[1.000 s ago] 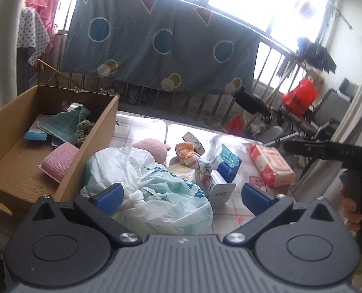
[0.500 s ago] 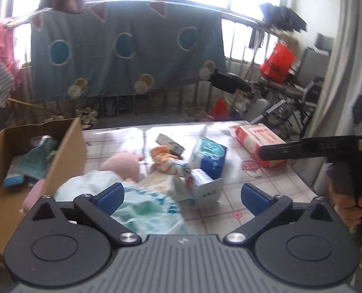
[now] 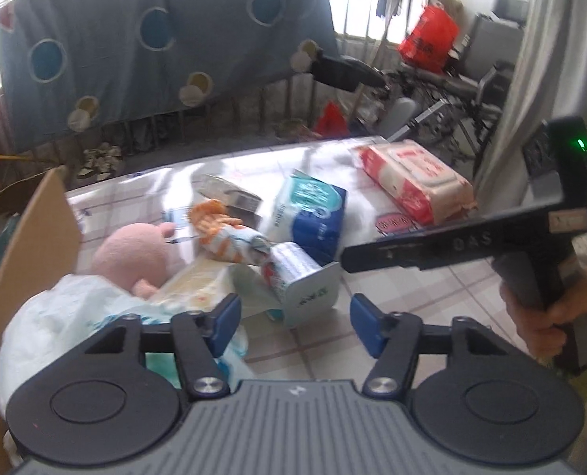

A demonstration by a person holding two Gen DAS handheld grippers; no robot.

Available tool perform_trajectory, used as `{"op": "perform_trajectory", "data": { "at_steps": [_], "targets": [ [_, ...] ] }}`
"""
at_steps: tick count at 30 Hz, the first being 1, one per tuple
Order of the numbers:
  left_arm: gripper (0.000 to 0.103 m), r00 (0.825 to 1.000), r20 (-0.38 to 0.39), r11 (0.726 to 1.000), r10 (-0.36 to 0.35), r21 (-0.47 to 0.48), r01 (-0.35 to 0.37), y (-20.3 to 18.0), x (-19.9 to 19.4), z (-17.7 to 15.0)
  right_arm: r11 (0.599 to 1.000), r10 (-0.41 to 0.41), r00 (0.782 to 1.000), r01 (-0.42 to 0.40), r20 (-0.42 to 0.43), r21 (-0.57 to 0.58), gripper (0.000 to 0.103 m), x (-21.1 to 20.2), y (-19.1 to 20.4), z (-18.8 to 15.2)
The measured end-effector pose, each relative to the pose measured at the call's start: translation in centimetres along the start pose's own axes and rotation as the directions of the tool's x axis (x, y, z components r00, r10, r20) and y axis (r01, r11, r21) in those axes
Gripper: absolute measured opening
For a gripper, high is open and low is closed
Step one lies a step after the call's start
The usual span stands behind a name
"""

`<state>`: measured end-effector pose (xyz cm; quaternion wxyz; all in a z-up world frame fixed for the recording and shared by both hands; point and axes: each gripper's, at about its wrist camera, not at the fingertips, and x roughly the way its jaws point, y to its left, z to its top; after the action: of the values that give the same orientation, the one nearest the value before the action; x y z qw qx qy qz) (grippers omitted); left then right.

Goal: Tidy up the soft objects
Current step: 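Grasp the white yogurt cup with the right gripper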

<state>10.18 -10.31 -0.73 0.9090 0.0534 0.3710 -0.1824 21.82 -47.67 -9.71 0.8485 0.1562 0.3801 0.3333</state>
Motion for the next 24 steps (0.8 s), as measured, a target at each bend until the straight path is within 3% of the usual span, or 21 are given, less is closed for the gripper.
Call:
{"op": "perform_trajectory", "data": {
  "at_steps": [2, 5, 11, 17, 24],
  "targets": [
    [0.050, 1.000, -0.026, 1.000, -0.008, 0.030, 0.009, -0.8, 1.1, 0.1, 0.999, 0.032, 0.999, -0.032, -0.010, -0.006, 0.053, 0.4, -0.9, 0.0],
    [0.041, 0.996, -0.088, 0.999, 0.002, 0.049, 0.002, -1.8, 3.2, 0.3, 0.997, 0.073, 0.996, -0.074, -0.041, -0.028, 0.045, 1.2, -1.8, -0.2],
    [0.039, 0.982, -0.172, 0.996, 0.077, 0.061, -0.067, -2.3, 7.2, 1.0, 0.991, 0.104, 0.991, -0.111, -0.089, -0.072, 0.037, 2.5, -3.1, -0.2],
    [0.040, 0.959, -0.236, 0.987, 0.157, 0.059, -0.147, -2.1, 9.9, 1.7, 0.981, 0.156, 0.982, -0.167, -0.111, -0.098, 0.036, 3.8, -4.0, 0.2],
    [0.039, 0.945, -0.289, 0.988, 0.155, 0.048, -0.147, -2.1, 11.8, 1.6, 0.970, 0.218, 0.965, -0.230, -0.144, -0.076, 0.029, 5.3, -4.6, 0.1]
  ]
}}
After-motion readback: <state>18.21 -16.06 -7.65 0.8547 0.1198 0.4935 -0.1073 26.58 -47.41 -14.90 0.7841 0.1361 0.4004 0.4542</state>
